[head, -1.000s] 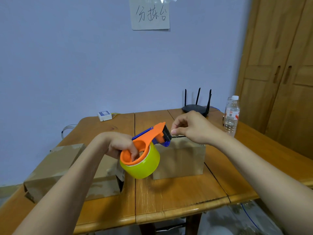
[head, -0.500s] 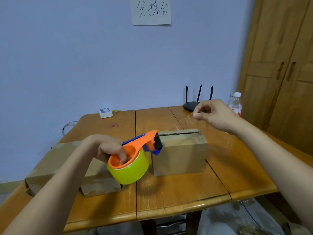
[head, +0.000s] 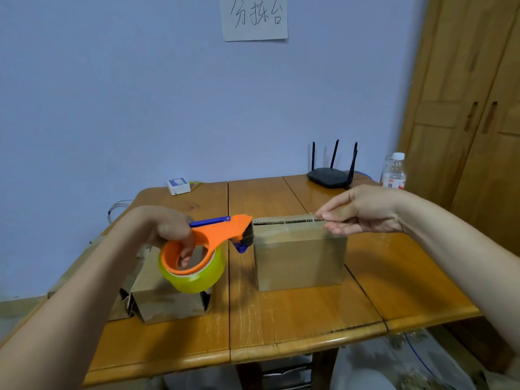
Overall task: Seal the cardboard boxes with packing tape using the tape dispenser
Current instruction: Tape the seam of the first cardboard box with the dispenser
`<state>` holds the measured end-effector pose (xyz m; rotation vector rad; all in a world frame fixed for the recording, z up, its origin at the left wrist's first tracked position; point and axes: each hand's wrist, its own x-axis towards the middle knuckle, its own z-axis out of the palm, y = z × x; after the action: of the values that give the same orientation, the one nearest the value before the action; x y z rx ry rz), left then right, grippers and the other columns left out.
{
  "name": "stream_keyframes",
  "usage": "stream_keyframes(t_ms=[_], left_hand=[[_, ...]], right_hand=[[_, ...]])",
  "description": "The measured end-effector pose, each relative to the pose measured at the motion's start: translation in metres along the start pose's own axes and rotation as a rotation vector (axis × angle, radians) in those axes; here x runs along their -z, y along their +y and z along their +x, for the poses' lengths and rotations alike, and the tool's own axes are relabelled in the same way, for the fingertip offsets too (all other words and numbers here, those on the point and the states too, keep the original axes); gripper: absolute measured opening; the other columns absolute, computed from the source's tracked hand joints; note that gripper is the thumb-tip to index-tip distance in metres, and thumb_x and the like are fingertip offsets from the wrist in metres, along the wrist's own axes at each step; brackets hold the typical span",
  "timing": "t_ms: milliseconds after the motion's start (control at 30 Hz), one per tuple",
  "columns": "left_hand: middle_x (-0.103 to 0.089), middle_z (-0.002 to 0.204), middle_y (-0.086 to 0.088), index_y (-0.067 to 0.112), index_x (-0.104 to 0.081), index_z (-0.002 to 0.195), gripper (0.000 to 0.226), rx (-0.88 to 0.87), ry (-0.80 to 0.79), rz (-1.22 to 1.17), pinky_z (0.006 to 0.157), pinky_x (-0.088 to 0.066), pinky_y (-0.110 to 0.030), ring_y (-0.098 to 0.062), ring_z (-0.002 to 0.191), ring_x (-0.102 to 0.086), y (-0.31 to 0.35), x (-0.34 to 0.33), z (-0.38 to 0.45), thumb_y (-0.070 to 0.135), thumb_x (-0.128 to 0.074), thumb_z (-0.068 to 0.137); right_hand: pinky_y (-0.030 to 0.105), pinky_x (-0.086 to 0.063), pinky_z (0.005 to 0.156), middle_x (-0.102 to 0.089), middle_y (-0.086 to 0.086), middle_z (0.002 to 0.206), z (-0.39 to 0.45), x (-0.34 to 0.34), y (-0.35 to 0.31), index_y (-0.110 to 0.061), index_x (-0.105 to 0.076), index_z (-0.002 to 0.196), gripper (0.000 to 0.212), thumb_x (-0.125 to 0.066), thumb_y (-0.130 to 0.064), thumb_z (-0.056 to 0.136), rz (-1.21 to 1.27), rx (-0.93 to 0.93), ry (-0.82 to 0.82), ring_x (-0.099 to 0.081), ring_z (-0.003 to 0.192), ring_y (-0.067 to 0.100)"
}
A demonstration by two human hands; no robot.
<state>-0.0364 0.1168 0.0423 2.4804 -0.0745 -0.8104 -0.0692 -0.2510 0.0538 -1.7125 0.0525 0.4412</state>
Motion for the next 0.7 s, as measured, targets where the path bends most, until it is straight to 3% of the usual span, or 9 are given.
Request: stream_keyframes(t_ms=[100, 233, 333, 400, 567, 700], left_hand=[[-0.068, 0.079, -0.023, 0.006, -0.072, 0.063, 0.033, -0.006, 0.023, -0.001, 0.075, -0.056, -0.036, -0.029, 0.072, -0.067, 0.004, -0.001, -0.003, -0.017, -0.054, 0.077], [-0.070, 0.078, -0.021, -0.001, -0.065, 0.087, 0.018, 0.003, 0.118, 0.021, 0.070, -0.058, -0.034, -0.029, 0.072, -0.069, 0.006, -0.001, -0.004, -0.016, -0.060, 0.077], [-0.070, 0.073, -0.017, 0.005, -0.064, 0.083, 0.021, -0.020, 0.205, 0.047, 0.062, -0.056, -0.030, -0.025, 0.065, -0.068, 0.008, 0.001, -0.004, -0.013, -0.066, 0.073], [-0.069, 0.070, -0.013, 0.010, -0.062, 0.081, 0.025, -0.038, 0.254, 0.068, 0.063, -0.055, -0.030, -0.025, 0.064, -0.067, 0.010, 0.002, -0.004, -0.013, -0.068, 0.071], [-0.067, 0.073, -0.007, 0.022, -0.064, 0.082, 0.030, -0.101, 0.368, 0.179, 0.069, -0.049, -0.031, -0.023, 0.073, -0.063, 0.011, 0.007, -0.004, -0.006, -0.069, 0.072], [-0.067, 0.089, -0.011, 0.032, -0.065, 0.102, 0.043, -0.183, 0.493, 0.345, 0.064, -0.043, -0.029, -0.029, 0.086, -0.061, 0.014, 0.008, -0.002, -0.003, -0.060, 0.077]], right_hand=[[0.032, -0.064, 0.071, -0.073, 0.025, 0.104, -0.003, 0.000, -0.003, 0.009, -0.073, 0.107, 0.024, -0.063, 0.015, 0.086, 0.061, -0.017, -0.024, -0.075, 0.082, 0.026], [0.027, -0.063, 0.067, -0.072, 0.025, 0.111, -0.007, 0.001, -0.002, 0.013, -0.070, 0.108, 0.025, -0.062, 0.016, 0.084, 0.093, -0.007, -0.031, -0.076, 0.085, 0.025], [0.023, -0.062, 0.064, -0.072, 0.026, 0.111, -0.009, 0.003, -0.001, 0.013, -0.071, 0.107, 0.023, -0.061, 0.015, 0.086, 0.079, -0.012, -0.043, -0.076, 0.085, 0.024], [0.025, -0.062, 0.073, -0.072, 0.023, 0.114, -0.011, 0.005, -0.001, 0.010, -0.072, 0.108, 0.025, -0.063, 0.012, 0.085, 0.030, -0.006, -0.072, -0.075, 0.094, 0.024], [0.027, -0.059, 0.088, -0.072, 0.017, 0.119, -0.013, 0.006, -0.004, 0.008, -0.068, 0.119, 0.040, -0.068, -0.003, 0.080, -0.028, 0.025, -0.132, -0.070, 0.111, 0.024], [0.034, -0.062, 0.081, -0.072, 0.023, 0.113, 0.001, -0.003, 0.000, 0.013, -0.068, 0.108, 0.049, -0.066, -0.031, 0.087, 0.152, 0.053, 0.004, -0.072, 0.103, 0.025]])
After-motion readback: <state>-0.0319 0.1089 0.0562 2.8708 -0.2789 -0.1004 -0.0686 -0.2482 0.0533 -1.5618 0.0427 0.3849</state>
